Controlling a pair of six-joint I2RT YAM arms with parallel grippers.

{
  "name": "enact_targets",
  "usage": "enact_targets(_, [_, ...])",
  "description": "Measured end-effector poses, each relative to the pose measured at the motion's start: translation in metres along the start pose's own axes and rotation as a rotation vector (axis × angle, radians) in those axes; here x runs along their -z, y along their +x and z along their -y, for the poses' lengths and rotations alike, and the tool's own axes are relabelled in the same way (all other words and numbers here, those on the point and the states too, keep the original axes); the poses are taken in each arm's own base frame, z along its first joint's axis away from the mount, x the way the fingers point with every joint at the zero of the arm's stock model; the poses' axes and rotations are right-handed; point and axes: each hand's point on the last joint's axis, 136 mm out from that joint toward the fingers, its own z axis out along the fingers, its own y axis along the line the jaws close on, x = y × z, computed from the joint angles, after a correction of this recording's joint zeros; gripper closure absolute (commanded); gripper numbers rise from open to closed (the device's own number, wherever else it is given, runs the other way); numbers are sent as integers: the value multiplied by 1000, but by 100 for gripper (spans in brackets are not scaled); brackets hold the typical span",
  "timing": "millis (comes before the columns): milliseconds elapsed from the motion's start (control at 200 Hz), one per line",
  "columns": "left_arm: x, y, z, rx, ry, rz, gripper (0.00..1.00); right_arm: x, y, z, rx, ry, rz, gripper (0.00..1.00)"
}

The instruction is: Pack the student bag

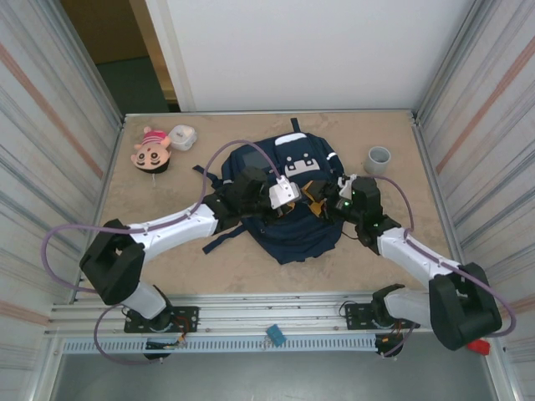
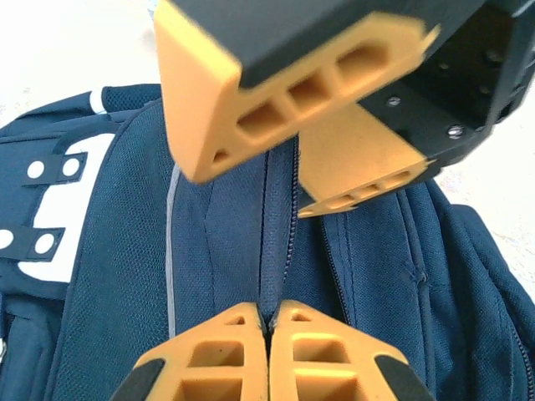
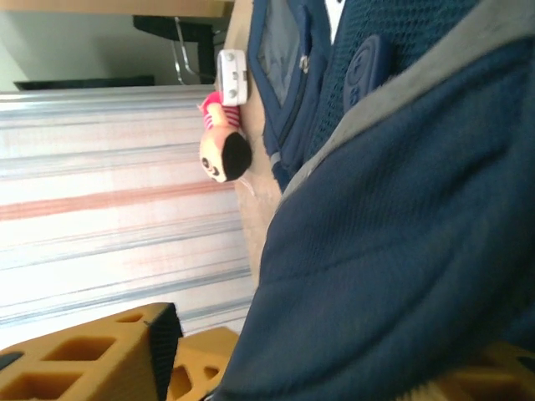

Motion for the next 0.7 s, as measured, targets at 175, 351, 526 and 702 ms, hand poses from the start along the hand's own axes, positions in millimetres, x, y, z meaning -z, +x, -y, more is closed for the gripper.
enact_targets(175, [-4, 4, 3, 11, 13, 8, 74, -13, -3, 5, -1, 9, -7, 80])
enact_targets(351, [-6, 24, 7, 53, 6, 2, 38, -11, -10, 3, 16, 12, -7, 90])
enact_targets(526, [16, 69, -6, 163, -46, -31, 32, -6, -12, 2, 43, 19, -23, 92])
enact_targets(702, [46, 100, -28, 279, -139, 16, 31, -1, -15, -2, 88, 23, -35, 93])
